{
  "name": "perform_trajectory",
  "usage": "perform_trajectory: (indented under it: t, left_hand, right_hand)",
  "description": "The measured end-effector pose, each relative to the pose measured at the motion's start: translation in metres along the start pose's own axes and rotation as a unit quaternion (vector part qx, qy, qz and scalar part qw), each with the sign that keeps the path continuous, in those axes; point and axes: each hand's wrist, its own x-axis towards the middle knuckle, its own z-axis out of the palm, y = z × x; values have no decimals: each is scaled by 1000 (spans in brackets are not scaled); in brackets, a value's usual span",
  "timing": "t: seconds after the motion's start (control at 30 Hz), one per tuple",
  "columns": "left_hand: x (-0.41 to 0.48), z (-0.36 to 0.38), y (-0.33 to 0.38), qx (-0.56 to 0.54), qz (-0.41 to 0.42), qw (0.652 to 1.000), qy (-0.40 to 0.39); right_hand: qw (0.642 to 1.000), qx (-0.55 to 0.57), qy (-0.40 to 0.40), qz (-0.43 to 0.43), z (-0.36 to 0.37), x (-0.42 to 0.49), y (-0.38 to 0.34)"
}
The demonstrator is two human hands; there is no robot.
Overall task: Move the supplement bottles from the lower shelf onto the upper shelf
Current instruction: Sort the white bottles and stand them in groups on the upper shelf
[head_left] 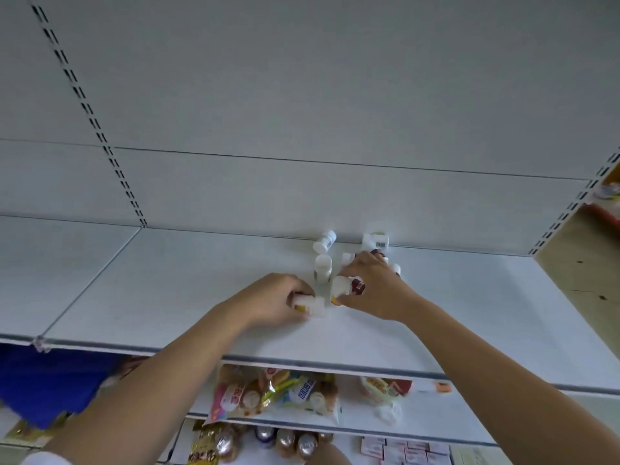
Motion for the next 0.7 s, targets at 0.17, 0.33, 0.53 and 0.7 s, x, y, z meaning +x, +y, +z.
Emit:
perform_trajectory:
  t: [0.17, 0.33, 0.53, 0.7]
  left_hand:
    - [-18, -22, 10, -203, -21, 978, 53]
    - [-70, -68, 65, -403, -4, 907, 127]
    - [-146, -127, 145, -511, 36, 851, 114]
    - [-195, -175, 215, -389, 137, 907, 86]
  right_hand:
    - [963, 260, 53, 46, -32, -20, -23]
    - [886, 454, 87, 27, -93, -68, -75]
    - [839, 529, 127, 11, -171, -140, -147]
    - [843, 512, 161, -30, -242, -201, -180]
